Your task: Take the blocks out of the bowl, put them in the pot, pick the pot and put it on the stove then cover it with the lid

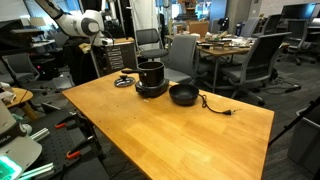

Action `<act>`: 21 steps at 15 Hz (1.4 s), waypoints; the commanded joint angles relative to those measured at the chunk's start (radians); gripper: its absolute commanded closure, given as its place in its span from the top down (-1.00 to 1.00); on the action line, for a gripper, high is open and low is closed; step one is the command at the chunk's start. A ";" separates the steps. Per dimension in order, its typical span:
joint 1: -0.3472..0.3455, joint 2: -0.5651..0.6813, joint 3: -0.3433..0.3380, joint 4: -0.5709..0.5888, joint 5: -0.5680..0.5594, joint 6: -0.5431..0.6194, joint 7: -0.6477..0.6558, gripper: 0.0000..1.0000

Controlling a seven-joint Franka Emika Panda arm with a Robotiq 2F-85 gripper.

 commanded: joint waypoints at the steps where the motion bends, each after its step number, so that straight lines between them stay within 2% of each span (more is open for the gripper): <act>1: -0.002 0.097 -0.028 0.088 0.111 0.076 0.045 1.00; 4: 0.026 0.175 -0.034 0.189 0.184 0.153 0.111 1.00; 6: 0.064 0.222 -0.045 0.258 0.187 0.234 0.181 1.00; 7: 0.034 0.162 -0.043 0.169 0.178 0.183 0.111 1.00; 9: 0.057 0.197 -0.043 0.221 0.179 0.213 0.154 1.00; 13: 0.075 0.240 -0.075 0.233 0.151 0.197 0.193 1.00; 21: 0.128 0.320 -0.152 0.267 0.041 0.256 0.193 1.00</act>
